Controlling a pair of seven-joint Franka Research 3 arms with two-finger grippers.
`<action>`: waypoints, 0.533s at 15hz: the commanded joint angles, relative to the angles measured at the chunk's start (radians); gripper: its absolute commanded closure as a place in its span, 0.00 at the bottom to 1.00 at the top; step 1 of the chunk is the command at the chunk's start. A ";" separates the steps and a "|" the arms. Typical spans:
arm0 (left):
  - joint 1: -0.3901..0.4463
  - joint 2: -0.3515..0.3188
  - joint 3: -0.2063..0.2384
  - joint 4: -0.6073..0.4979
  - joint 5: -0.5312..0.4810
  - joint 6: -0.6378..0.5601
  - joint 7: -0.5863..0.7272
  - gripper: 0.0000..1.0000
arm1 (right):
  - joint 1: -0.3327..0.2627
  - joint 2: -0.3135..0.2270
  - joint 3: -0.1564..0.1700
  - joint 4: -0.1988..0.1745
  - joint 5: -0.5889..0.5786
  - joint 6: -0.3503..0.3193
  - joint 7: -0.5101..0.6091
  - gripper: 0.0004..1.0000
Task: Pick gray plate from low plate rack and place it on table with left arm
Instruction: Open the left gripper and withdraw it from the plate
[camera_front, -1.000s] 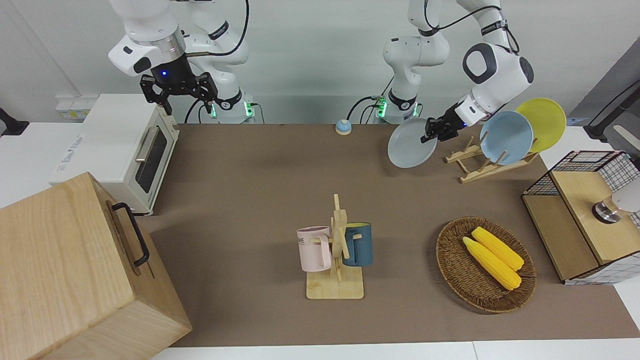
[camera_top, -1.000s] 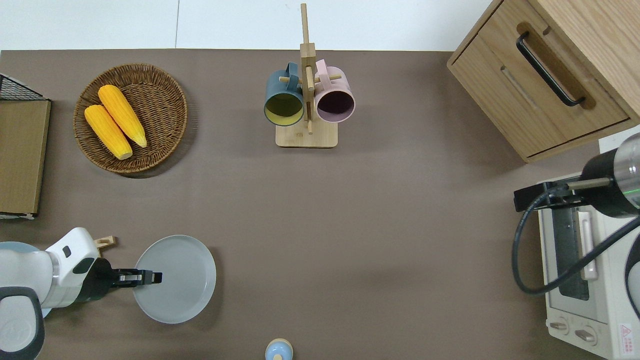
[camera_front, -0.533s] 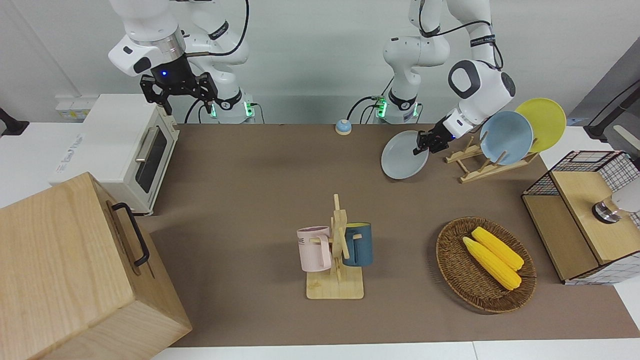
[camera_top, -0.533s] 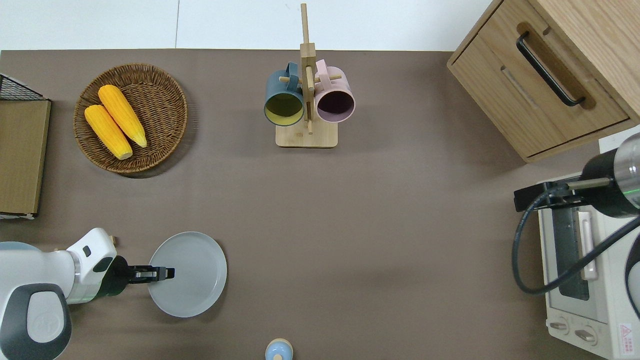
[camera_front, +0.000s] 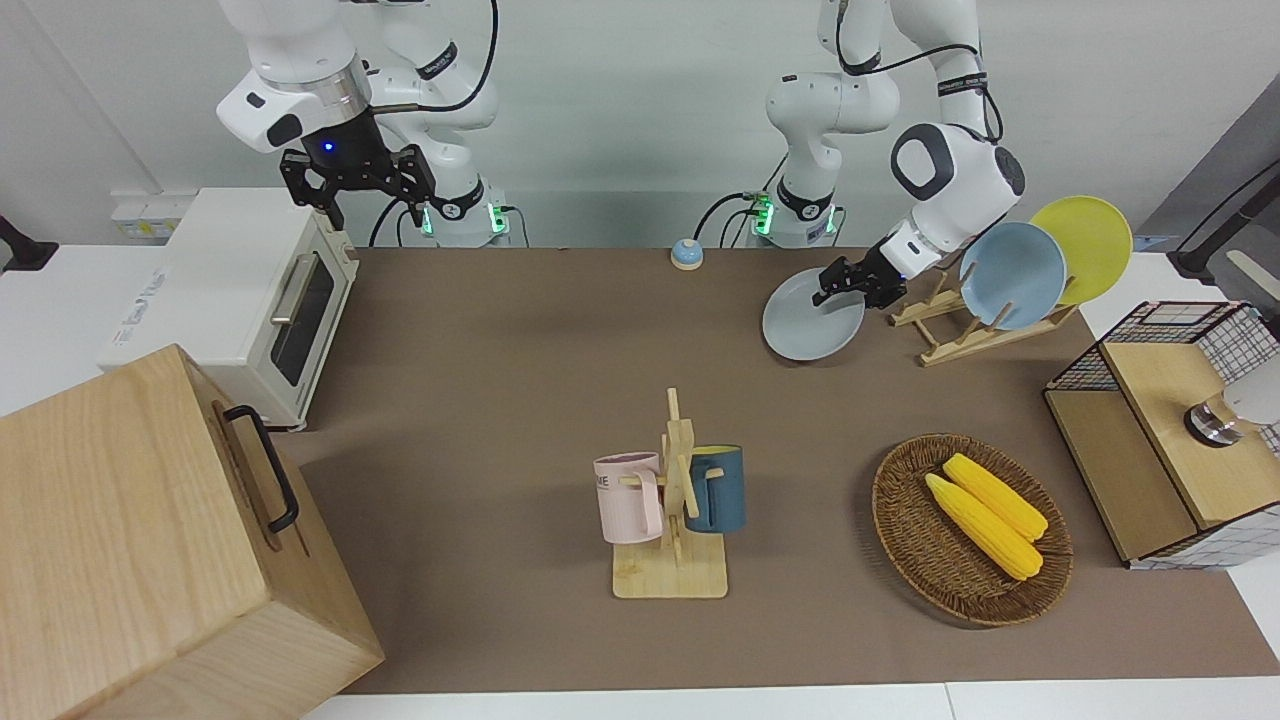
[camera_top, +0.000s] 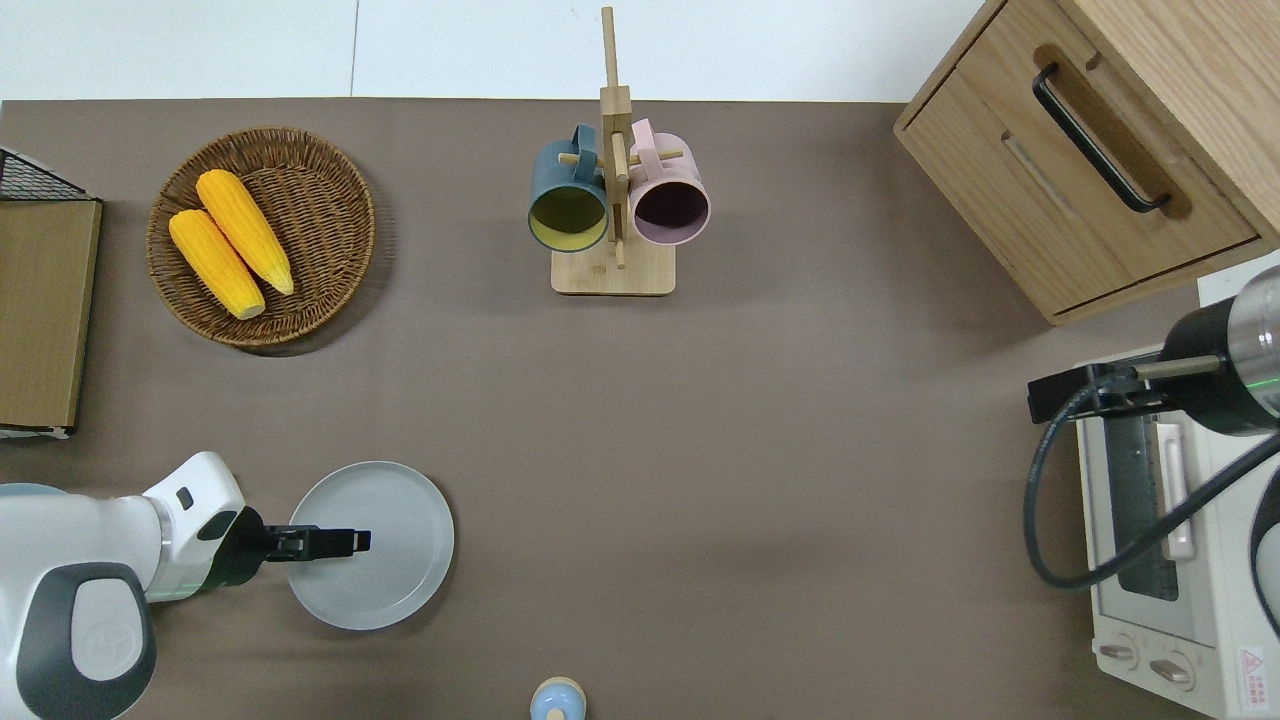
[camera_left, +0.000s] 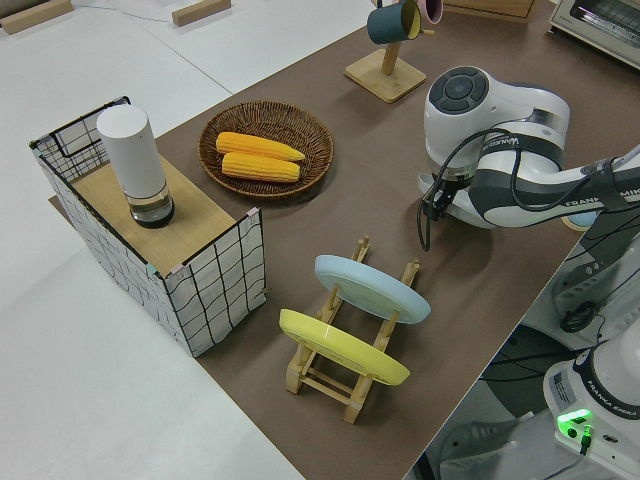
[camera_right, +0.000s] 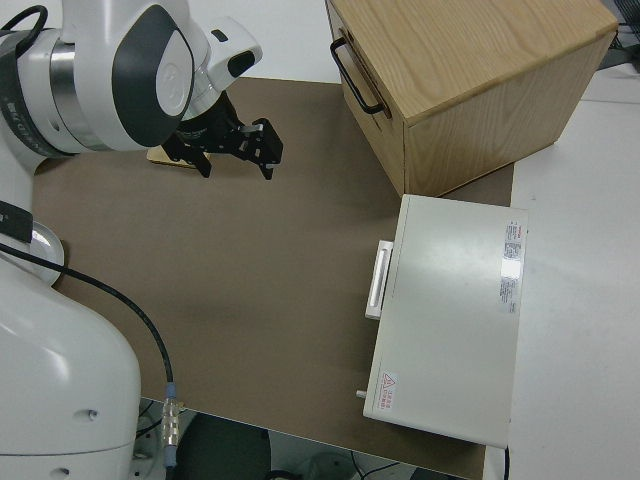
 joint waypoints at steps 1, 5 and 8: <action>-0.004 0.006 0.010 0.046 0.069 0.010 0.000 0.01 | -0.007 -0.002 0.007 0.006 0.006 -0.015 -0.001 0.01; 0.005 0.012 0.023 0.121 0.157 -0.013 -0.029 0.01 | -0.007 -0.002 0.007 0.006 0.006 -0.015 0.000 0.01; 0.007 0.003 0.024 0.239 0.281 -0.138 -0.144 0.01 | -0.007 -0.002 0.005 0.006 0.006 -0.015 0.000 0.01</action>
